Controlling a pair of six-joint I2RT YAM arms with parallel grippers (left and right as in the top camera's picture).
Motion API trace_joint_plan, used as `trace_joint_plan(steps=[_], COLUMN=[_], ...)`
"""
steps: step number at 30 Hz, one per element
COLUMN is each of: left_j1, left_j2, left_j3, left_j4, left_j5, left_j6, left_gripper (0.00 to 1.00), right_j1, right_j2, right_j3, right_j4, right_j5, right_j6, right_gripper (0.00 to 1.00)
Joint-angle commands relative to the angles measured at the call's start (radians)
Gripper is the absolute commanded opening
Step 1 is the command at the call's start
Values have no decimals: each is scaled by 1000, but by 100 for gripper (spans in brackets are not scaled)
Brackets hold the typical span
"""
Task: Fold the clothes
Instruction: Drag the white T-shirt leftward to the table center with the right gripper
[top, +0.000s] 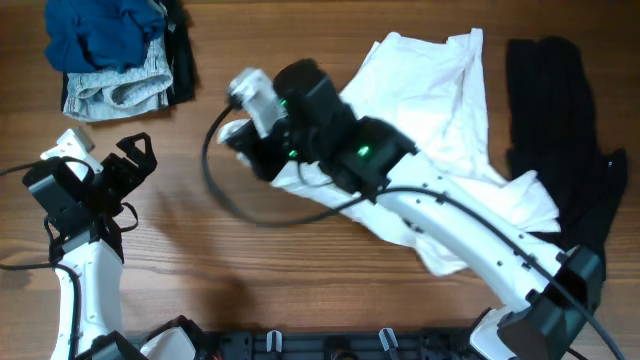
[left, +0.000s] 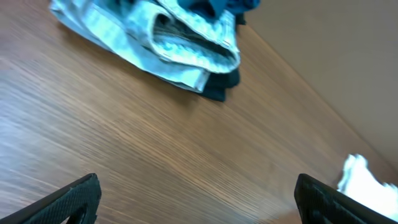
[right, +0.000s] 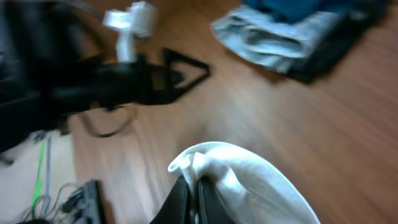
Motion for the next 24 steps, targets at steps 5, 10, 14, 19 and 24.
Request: trace_joint_plan(steps=[5,10,14,19,24], left_j1=[6,5,0,-135,-496], left_j2=[-14,-15,-15,-58,-61], left_j3=[8,8,8,30,61], left_j4=[1,-3,-187,-443,-543], left_j5=[-111,-40,101,11,-367], left_j6=[28,28,128,264,293], left_gripper=[100,100,96,83,93], right_j1=[94,-225,-596,-848,-872], right_j2=[-16,-203,-264,-264,-264], right_j3=[25,25,21,-68,-194], right_j4=[-48,-256,-601,-739,-616], right_j5=[85,229,232,334,333], right_j6=[-3,134,105,169,183], right_gripper=[65,100,100,99,100])
